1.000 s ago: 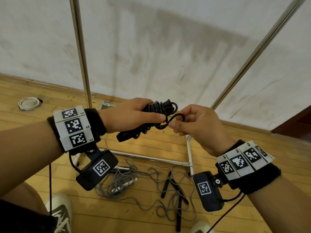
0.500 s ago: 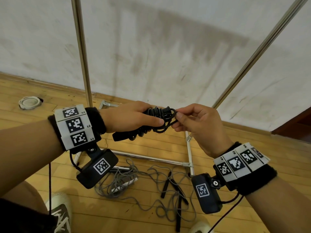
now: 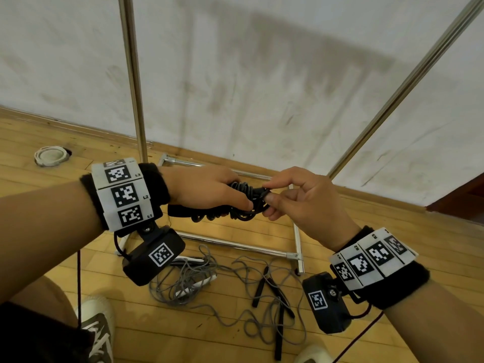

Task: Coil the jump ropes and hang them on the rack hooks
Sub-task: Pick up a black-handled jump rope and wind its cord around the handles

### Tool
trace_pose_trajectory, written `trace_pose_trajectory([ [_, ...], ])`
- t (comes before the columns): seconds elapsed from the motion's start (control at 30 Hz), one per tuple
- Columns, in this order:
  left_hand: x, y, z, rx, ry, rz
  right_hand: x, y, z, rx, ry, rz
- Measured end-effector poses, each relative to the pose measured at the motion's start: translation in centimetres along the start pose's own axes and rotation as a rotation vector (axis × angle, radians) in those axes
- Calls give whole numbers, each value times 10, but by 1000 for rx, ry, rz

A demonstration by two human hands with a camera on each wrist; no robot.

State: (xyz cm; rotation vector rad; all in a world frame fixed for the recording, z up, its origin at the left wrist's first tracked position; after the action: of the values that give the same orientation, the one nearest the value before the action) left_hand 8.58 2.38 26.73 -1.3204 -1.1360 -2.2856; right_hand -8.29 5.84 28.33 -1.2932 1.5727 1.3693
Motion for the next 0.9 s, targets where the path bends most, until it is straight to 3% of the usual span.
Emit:
trace_pose_trajectory([
  [0.2, 1, -5, 1, -60, -63, -26, -1, -3, 1, -46, -1, -32],
  [0.4, -2, -2, -3, 59, -97, -53, -6, -4, -1, -72, -61, -99],
  [0.5, -2, 1, -3, 74, -118, -21, -11, -3, -2, -111, 2, -61],
  [0.73, 3, -4, -3, 85, -155, 70, -16, 7, -5, 7, 157, 115],
  [0.9, 9, -10, -3, 161, -189, 69, -12, 9, -5, 59, 161, 170],
])
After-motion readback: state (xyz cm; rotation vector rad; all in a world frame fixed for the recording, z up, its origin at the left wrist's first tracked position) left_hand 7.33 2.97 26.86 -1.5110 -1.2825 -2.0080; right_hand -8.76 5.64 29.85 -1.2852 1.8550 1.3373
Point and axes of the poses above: each hand's wrist, its own z-axis away from the middle knuckle, its own y-axis out of the back of the hand, x = y × z, the point moved 5 cm from there along -z, towards the middle knuckle, and after that the axes turned 7 degrees about x, right-handed, at the moved point
